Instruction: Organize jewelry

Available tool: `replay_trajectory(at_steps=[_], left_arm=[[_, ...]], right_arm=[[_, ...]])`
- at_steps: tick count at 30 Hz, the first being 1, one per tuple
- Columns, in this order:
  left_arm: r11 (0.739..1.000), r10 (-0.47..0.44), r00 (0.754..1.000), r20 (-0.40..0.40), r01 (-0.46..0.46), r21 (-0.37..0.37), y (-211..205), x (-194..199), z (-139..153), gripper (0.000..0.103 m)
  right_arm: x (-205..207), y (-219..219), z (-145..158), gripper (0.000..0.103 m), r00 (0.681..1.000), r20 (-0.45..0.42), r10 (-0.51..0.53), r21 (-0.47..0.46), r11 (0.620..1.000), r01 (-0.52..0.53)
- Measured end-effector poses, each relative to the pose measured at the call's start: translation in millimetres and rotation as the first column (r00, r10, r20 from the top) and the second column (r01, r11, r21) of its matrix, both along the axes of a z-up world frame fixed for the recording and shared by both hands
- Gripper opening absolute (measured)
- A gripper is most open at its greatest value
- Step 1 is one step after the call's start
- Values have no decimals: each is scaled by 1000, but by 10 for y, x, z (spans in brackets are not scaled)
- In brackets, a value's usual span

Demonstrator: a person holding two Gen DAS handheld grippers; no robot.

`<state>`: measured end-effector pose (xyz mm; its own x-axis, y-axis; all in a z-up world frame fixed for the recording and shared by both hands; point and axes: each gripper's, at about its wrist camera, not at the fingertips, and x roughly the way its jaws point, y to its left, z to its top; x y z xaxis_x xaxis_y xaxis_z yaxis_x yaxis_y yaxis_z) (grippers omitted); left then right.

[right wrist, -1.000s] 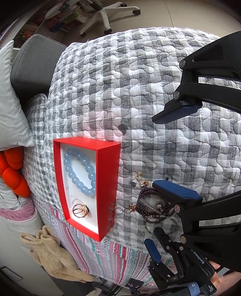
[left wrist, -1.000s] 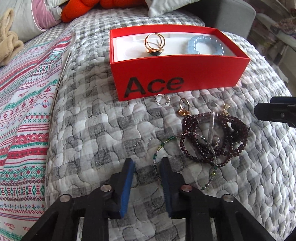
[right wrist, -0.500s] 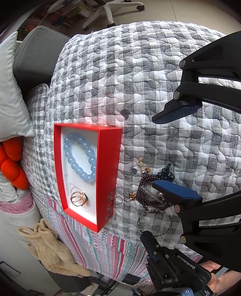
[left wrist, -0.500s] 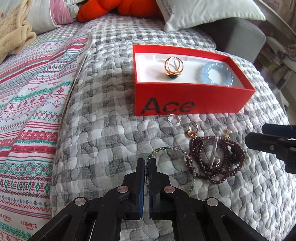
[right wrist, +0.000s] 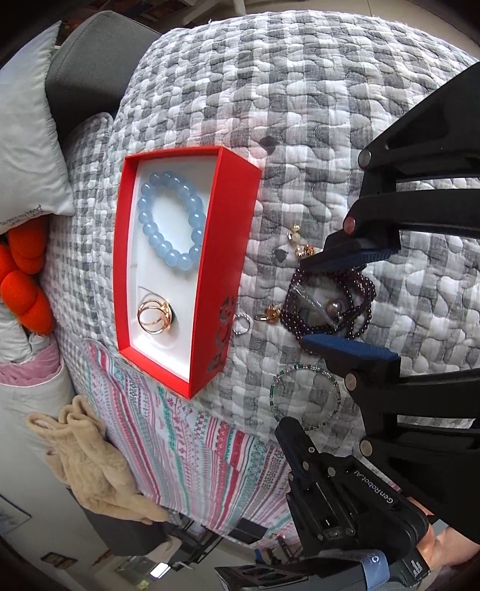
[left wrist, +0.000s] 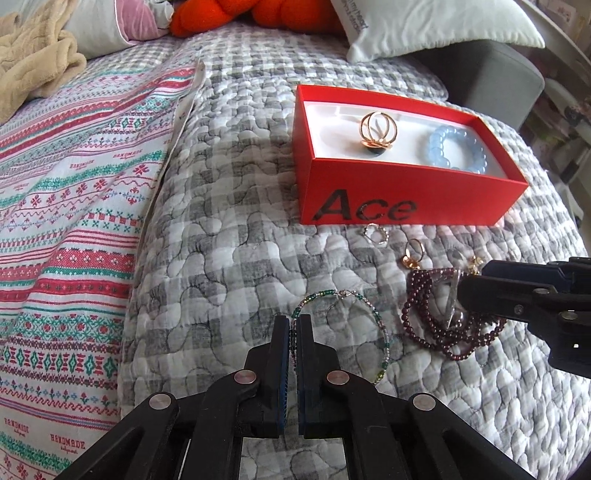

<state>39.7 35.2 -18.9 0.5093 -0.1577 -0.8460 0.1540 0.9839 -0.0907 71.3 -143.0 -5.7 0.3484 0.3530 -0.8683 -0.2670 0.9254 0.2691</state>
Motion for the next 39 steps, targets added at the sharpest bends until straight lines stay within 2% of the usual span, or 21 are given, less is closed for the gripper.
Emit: replay_trajectory(at_steps=[12,21,39], left_arm=[[1000,11,1000,-3,-11,-10,99,1,12,0],[1000,13,1000,1,-13,-13,100,7,28,0],[992,35,992,123,-20,-123,120,-14,424,0]], right_arm=[[91,109,-236,24,997,-70,-15,-25,1000,13],[128,116,-272,6,998,-70,-9,-28,1000,7],[63,-35,111,4,1000,23,-18,60,998,17]])
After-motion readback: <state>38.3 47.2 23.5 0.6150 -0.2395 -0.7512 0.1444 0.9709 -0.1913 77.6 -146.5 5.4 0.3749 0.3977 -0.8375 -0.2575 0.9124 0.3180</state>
